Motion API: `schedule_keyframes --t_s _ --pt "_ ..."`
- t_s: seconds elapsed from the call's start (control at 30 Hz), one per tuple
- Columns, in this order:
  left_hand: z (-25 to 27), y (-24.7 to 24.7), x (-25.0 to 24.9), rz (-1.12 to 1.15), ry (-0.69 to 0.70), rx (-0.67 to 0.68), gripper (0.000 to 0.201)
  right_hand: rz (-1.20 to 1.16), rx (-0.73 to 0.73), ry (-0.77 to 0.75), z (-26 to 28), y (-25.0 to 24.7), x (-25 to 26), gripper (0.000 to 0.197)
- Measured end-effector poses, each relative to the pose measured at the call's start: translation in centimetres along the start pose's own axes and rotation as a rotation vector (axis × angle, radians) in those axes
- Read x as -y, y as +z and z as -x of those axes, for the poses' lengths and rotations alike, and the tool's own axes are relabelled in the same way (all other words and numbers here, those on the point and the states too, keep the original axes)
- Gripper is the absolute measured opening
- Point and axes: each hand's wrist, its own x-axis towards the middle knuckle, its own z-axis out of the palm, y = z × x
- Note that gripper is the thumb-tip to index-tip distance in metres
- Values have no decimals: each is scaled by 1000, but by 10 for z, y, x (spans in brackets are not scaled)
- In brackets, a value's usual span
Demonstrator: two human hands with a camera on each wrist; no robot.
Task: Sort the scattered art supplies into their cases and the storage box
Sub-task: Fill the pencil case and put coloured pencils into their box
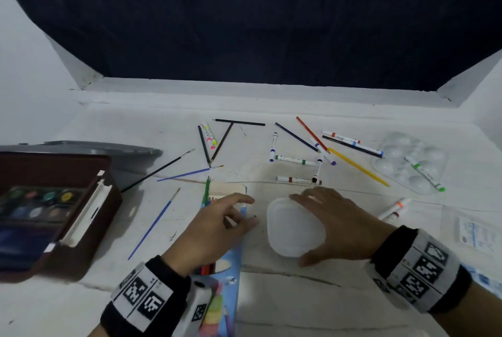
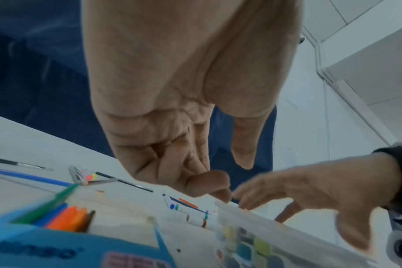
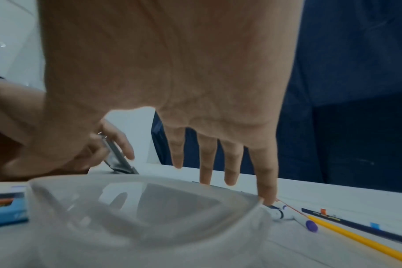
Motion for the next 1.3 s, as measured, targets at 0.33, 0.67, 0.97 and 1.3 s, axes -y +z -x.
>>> schedule_keyframes --t_s 0.33,0.67,0.97,1.3 --pt "47 -74 40 -34 139 -204 21 6 -170 71 -13 1 56 116" --pt "90 -142 22 -20 226 -515 16 -192 -432 -179 -37 -37 148 102" --pt "142 -188 53 -193 32 -769 13 -165 -372 -435 -61 -52 212 100" --pt "182 -280 126 -330 -25 -805 11 -94 -334 -535 -91 -55 310 101"
